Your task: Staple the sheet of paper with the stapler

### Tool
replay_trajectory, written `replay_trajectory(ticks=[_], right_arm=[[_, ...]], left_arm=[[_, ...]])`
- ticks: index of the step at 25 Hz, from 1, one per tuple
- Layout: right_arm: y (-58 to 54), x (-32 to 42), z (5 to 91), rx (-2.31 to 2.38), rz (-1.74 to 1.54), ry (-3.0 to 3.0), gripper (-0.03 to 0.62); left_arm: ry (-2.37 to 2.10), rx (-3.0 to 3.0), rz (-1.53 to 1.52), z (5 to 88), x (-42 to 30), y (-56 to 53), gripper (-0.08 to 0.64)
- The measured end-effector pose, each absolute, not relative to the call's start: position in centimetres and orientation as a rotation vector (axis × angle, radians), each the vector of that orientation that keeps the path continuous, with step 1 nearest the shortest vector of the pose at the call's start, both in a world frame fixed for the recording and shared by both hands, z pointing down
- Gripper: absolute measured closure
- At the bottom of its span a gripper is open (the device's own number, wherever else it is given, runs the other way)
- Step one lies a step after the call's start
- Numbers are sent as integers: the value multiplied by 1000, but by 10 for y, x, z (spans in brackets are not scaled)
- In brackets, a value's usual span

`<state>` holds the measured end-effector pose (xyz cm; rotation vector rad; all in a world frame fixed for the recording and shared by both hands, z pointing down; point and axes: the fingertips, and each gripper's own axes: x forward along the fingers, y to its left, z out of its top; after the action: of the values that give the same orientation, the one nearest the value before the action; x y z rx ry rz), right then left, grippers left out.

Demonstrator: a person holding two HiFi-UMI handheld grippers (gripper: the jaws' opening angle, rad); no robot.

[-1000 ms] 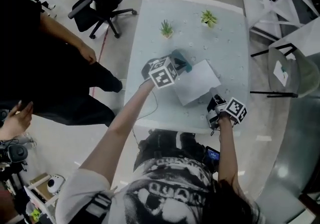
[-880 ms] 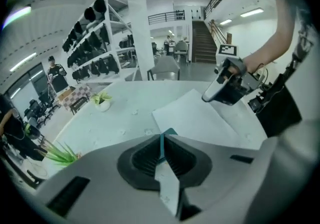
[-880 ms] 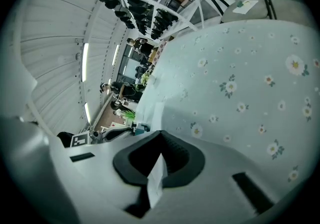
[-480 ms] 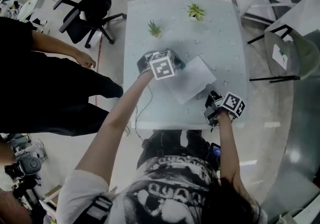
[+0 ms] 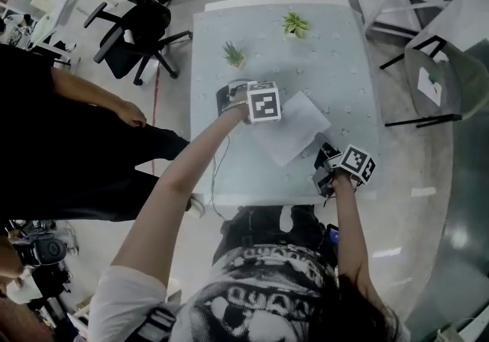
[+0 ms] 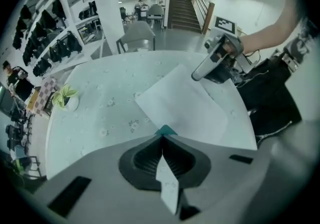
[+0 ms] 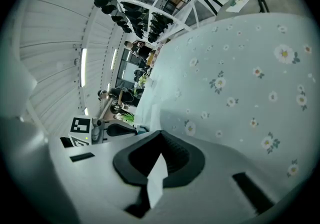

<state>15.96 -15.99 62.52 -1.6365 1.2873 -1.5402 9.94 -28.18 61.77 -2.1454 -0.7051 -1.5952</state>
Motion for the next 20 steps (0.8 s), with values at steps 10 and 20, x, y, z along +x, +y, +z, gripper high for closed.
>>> replay_trajectory(ticks=[10,20], right_arm=[[-161,162,628,-1607,-1528,1258,592],[-162,166,636,-1574,-1544,1232,592]], left_arm=[[-817,-2136,-1782,622,91,-284,552],[-792,-1864,-1895,627,96,-284,551]])
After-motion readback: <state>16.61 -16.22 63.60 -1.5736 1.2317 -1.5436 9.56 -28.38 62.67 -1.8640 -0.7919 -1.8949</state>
